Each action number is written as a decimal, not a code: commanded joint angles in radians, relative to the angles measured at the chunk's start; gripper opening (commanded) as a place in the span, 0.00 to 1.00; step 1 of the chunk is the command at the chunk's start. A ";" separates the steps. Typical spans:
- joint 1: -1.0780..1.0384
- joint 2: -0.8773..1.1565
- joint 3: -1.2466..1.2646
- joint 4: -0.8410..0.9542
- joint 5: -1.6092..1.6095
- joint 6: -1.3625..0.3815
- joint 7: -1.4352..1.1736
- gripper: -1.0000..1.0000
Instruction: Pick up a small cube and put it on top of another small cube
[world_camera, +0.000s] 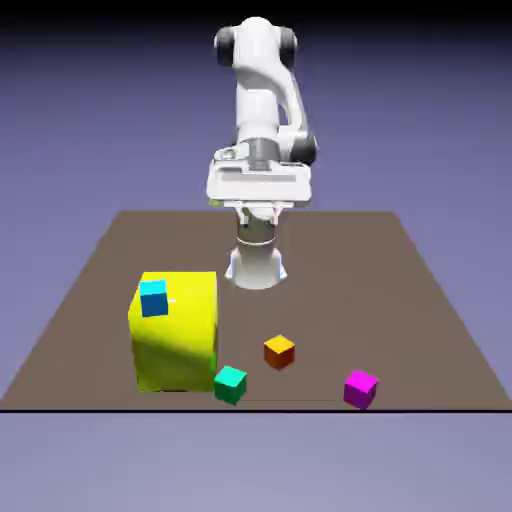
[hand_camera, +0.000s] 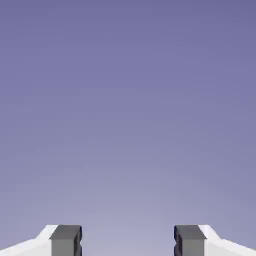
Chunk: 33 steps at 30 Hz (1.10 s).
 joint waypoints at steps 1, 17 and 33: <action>0.008 0.036 0.007 0.029 -0.009 -0.027 -0.008 0.50; 0.128 0.616 0.117 0.485 -0.156 -0.451 -0.132 0.50; 0.229 1.140 0.182 0.832 -0.297 -0.701 -0.210 0.50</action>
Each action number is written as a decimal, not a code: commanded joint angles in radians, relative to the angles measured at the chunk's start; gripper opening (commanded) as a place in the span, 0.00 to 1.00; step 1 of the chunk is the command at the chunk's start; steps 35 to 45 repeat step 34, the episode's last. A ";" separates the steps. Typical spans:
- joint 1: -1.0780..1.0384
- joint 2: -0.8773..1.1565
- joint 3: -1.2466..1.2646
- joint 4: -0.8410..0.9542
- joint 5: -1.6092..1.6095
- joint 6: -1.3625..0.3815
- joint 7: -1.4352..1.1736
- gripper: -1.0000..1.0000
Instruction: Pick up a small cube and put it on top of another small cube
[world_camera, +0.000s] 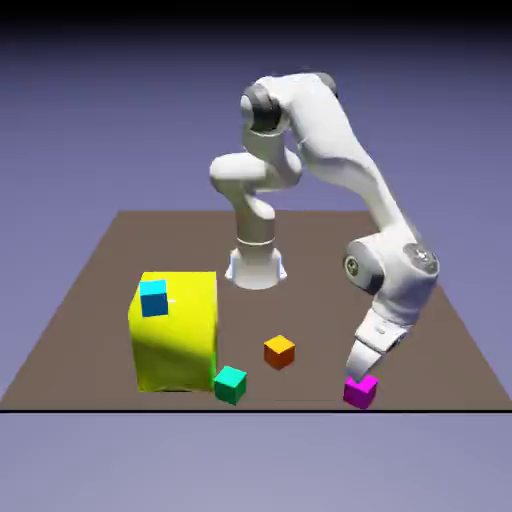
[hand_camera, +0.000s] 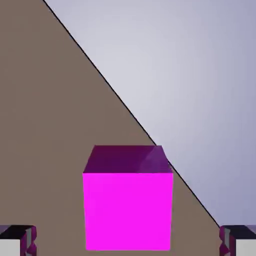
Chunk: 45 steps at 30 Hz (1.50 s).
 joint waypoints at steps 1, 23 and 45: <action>0.004 0.036 -0.011 -0.004 -0.013 0.040 0.009 0.50; 0.007 -0.307 -0.521 -0.222 0.298 -0.071 -0.176 0.00; 0.007 -0.307 -0.521 -0.222 0.298 -0.071 -0.176 1.00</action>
